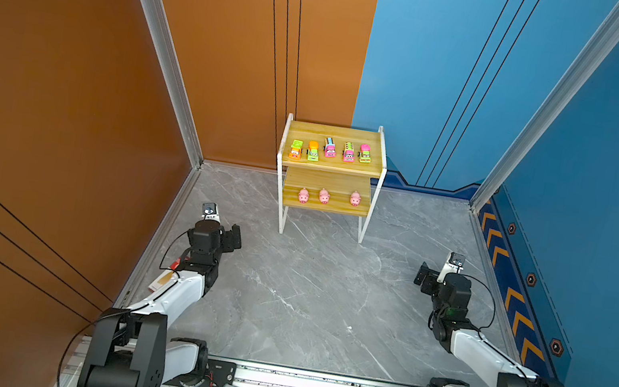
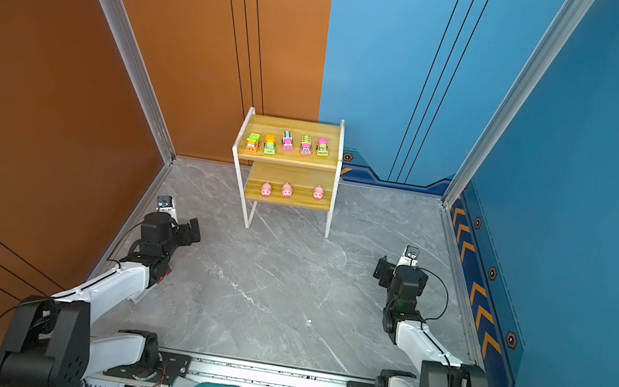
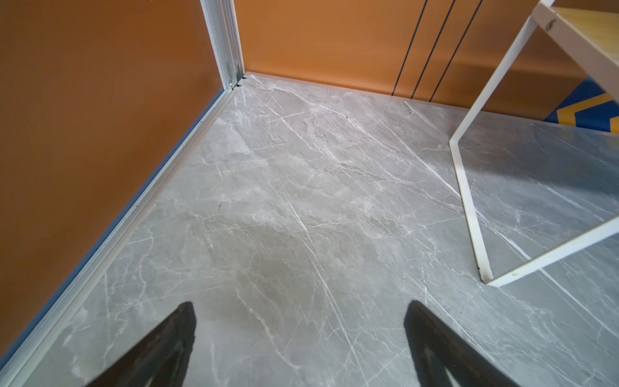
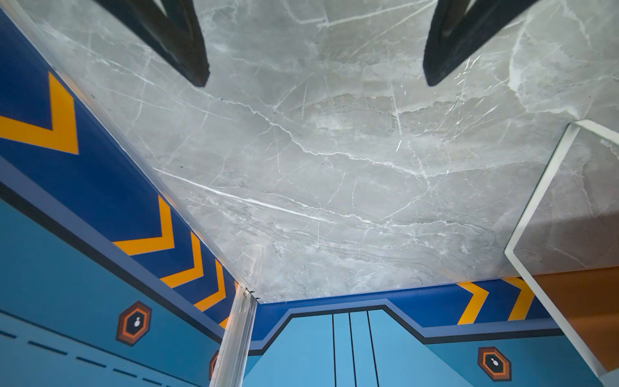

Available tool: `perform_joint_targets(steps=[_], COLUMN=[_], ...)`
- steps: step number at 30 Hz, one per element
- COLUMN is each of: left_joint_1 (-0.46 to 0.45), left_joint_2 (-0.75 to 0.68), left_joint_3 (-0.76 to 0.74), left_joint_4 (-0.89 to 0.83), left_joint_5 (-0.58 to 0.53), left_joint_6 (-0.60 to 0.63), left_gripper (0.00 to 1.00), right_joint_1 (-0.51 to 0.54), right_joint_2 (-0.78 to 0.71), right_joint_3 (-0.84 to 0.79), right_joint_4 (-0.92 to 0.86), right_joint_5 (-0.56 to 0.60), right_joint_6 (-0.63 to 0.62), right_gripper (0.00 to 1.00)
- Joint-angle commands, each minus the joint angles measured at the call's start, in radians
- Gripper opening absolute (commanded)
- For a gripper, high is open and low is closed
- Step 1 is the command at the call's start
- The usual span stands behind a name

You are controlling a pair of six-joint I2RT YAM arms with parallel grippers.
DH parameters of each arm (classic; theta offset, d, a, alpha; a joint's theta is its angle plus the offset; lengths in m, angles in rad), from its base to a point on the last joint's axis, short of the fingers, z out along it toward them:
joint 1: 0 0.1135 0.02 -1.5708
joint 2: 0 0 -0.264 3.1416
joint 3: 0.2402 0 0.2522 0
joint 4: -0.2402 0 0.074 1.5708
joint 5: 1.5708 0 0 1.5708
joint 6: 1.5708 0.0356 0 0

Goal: Place and organize the plastic toys onto the shelf

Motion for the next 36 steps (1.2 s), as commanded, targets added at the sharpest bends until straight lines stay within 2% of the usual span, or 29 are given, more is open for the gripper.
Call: perform_joint_targets(steps=[1,3,6,8,11,13,15,17,19,20,36], left_joint_1=[0.010,0.006,0.022,0.025,-0.028,-0.106,-0.123,-0.083,-0.080,-0.081,-0.081], left_joint_2=[0.047,0.077,0.120,0.162,0.250,0.347,0.320,0.326,0.327,0.326,0.322], left_joint_3=[-0.033,-0.028,-0.032,-0.064,-0.116,-0.136,-0.095,-0.071,-0.074,-0.073,-0.077], left_joint_4=[0.212,0.236,0.243,0.331,0.498,0.659,0.538,0.494,0.502,0.502,0.504], left_joint_5=[0.070,0.054,0.075,0.089,0.068,-0.006,-0.060,-0.032,-0.024,-0.024,-0.002], left_joint_6=[0.034,0.055,0.045,0.043,0.100,0.179,0.172,0.134,0.134,0.134,0.141], left_gripper=[0.98,0.98,0.98,0.98,0.98,0.98,0.98,0.98,0.98,0.98,0.98], right_joint_1=[0.010,0.012,-0.004,-0.014,-0.006,0.006,0.010,0.007,-0.038,-0.027,-0.018], right_joint_2=[0.082,0.091,0.144,0.190,0.229,0.279,0.328,0.295,0.314,0.305,0.311], right_joint_3=[-0.026,-0.021,-0.057,-0.059,-0.052,-0.052,-0.024,0.064,0.059,0.072,0.060], right_joint_4=[0.235,0.236,0.365,0.413,0.433,0.473,0.484,0.257,0.300,0.262,0.295], right_joint_5=[0.002,-0.004,-0.016,-0.021,-0.024,-0.029,-0.023,-0.031,-0.107,-0.087,-0.082], right_joint_6=[-0.044,-0.054,-0.032,-0.024,-0.028,-0.044,-0.051,-0.044,-0.020,-0.027,-0.035], right_gripper=[1.00,1.00,1.00,1.00,1.00,1.00,1.00,1.00,1.00,1.00,1.00])
